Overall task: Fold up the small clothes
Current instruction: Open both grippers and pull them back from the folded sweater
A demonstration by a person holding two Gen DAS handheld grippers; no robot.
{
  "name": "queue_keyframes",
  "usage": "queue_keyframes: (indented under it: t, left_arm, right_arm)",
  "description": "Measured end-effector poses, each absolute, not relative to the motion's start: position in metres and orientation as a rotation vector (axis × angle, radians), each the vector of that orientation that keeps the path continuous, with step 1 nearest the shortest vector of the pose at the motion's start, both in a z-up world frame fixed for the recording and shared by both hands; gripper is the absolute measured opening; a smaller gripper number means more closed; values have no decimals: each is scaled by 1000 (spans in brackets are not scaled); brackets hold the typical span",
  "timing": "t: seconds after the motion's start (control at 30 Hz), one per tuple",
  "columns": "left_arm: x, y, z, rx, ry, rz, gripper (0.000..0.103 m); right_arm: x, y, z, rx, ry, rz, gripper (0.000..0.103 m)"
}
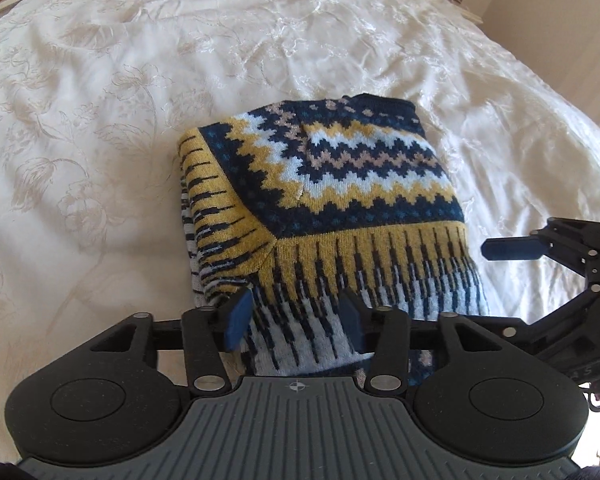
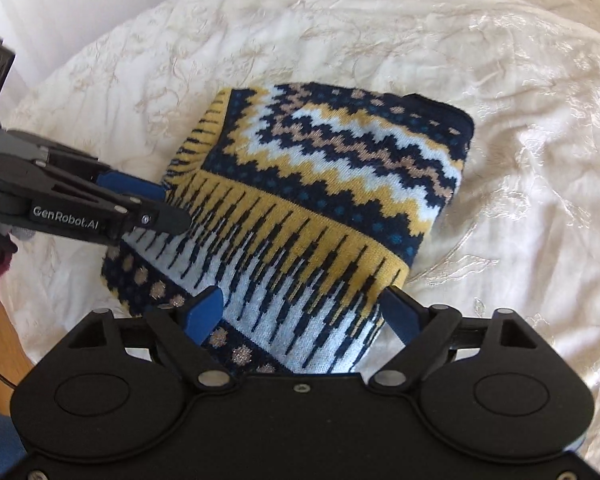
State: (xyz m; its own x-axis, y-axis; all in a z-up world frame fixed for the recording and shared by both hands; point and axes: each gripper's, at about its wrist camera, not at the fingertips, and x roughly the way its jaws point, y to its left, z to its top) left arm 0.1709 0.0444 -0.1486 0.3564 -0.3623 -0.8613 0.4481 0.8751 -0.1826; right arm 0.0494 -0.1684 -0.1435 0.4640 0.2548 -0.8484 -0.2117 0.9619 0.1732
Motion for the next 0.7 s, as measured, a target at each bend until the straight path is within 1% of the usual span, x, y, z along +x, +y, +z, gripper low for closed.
queue_keyframes:
  t: [0.03, 0.07, 0.1, 0.27, 0.5, 0.7]
  left_arm:
    - [166, 46, -144, 79, 1081, -509, 70]
    - [161, 48, -139, 70, 1079, -497, 82]
    - [157, 49, -136, 62, 1079, -490, 87]
    - [135, 53, -118, 48, 1078, -400, 97]
    - [112, 47, -91, 41, 1053, -327, 98]
    - [98, 35, -80, 53, 1062, -268, 96]
  right_arm:
    - [44, -172, -137, 70, 1036, 272, 103]
    - [39, -177, -130, 97, 1020, 258, 102]
    - [35, -181, -124, 123, 1009, 247, 102]
    - [20, -198, -104, 197, 989, 185, 102]
    - [2, -214, -81, 181, 954, 89, 102]
    - [-8, -223, -70, 180, 973, 72, 102]
